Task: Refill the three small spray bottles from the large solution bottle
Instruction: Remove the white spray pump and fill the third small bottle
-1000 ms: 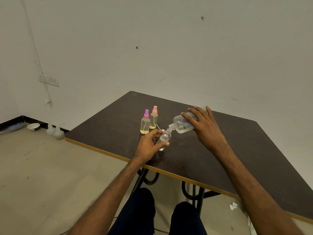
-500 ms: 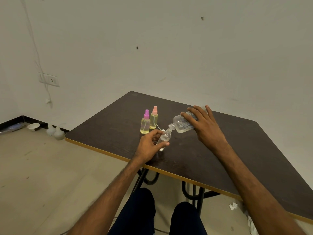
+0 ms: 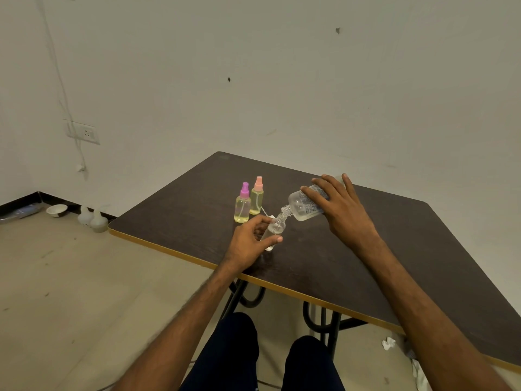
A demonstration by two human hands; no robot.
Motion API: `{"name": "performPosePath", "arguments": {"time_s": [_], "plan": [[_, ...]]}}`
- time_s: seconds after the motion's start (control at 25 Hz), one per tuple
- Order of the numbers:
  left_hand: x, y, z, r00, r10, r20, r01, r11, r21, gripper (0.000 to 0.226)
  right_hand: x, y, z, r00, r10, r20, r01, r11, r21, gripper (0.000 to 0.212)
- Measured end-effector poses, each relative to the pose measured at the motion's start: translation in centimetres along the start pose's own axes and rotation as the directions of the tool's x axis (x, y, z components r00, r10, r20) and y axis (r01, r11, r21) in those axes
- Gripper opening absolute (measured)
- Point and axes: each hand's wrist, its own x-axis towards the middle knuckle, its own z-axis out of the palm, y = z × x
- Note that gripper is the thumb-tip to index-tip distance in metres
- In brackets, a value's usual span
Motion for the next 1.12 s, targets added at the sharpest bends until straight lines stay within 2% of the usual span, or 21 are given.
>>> {"name": "performPosePath", "arguments": {"time_s": [1.12], "plan": [[0.08,-0.22,-0.03,1.000,0.010,0.000,-0.010,1.000,0.011,0.040,0.22,-0.01,-0.71,0.999,-0.028,-0.018,0.027,0.999,-0.023,0.097]]}}
